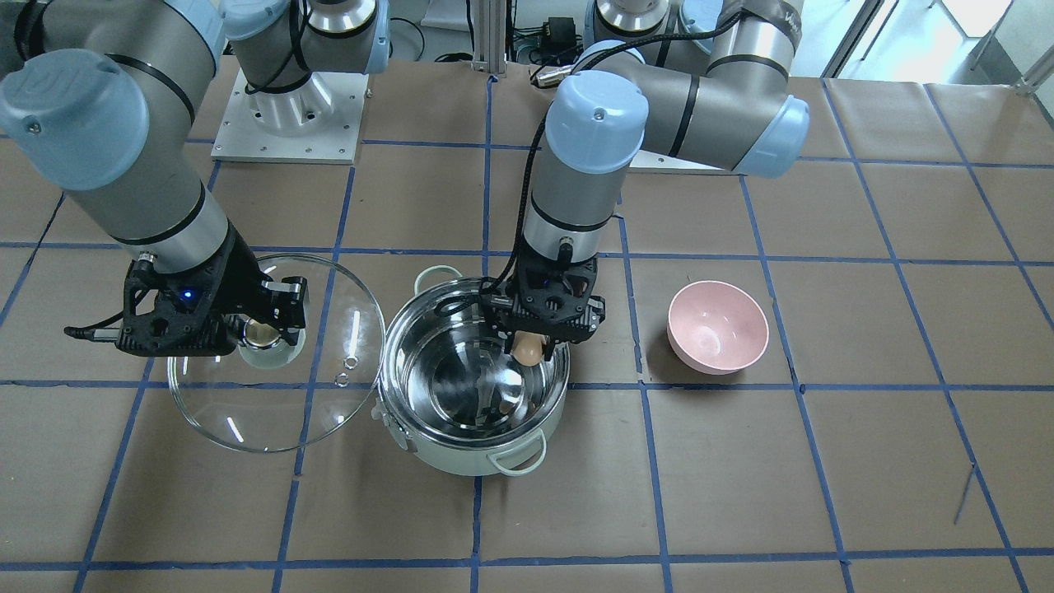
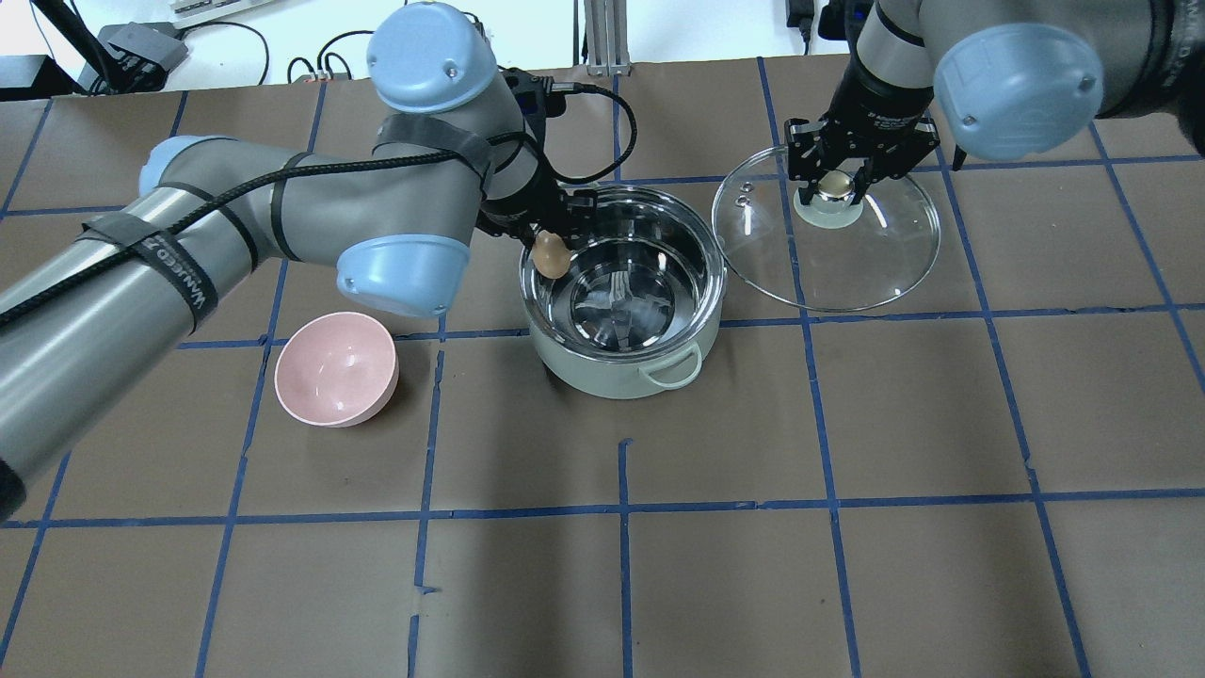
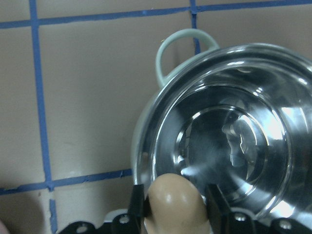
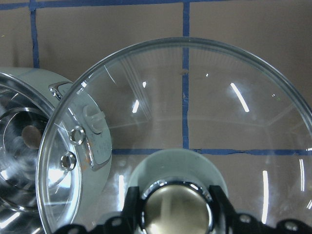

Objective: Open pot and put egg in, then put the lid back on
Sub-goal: 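Carry the egg with the left gripper over the open pot, then lower the egg into the pot and open the left gripper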

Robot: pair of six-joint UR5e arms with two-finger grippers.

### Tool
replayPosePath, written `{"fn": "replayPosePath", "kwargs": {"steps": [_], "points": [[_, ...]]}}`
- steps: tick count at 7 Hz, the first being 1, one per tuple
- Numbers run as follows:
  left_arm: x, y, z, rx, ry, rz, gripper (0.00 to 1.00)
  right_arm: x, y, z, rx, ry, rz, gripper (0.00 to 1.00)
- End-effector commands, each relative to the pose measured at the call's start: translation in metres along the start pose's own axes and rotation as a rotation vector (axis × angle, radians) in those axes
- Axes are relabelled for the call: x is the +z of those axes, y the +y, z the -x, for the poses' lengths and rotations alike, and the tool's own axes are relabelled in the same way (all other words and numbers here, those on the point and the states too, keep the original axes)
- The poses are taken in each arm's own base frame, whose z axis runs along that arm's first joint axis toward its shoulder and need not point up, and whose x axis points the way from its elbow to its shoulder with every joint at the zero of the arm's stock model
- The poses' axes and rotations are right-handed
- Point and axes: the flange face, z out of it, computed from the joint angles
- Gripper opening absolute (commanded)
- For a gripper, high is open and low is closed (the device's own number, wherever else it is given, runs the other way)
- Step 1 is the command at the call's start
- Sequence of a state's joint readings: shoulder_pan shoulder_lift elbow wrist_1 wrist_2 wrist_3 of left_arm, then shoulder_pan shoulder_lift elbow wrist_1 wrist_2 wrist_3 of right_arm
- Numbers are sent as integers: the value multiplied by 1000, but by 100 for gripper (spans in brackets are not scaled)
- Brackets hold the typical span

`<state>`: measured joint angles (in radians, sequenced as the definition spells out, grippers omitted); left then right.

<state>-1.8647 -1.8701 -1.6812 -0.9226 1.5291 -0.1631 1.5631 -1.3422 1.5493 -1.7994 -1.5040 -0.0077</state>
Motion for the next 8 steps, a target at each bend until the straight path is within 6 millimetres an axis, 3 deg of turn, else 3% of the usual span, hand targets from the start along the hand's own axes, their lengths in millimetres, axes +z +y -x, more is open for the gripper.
{"fn": "replayPosePath", "kwargs": {"steps": [1,4,6,7,8], "points": [[15,9,-26,62,-115,-6,18,0,0,0,-2,1,0,24],[50,12,-18,74,-198,34,18,0,0,0,-6,1,0,24],[62,11,-17,76,-203,50,23,0,0,0,-8,-1,0,24],[59,9,-18,63,-198,38,54,0,0,0,-8,-1,0,24],[52,9,-19,69,-196,28,97,0,0,0,-8,-1,0,24]]}}
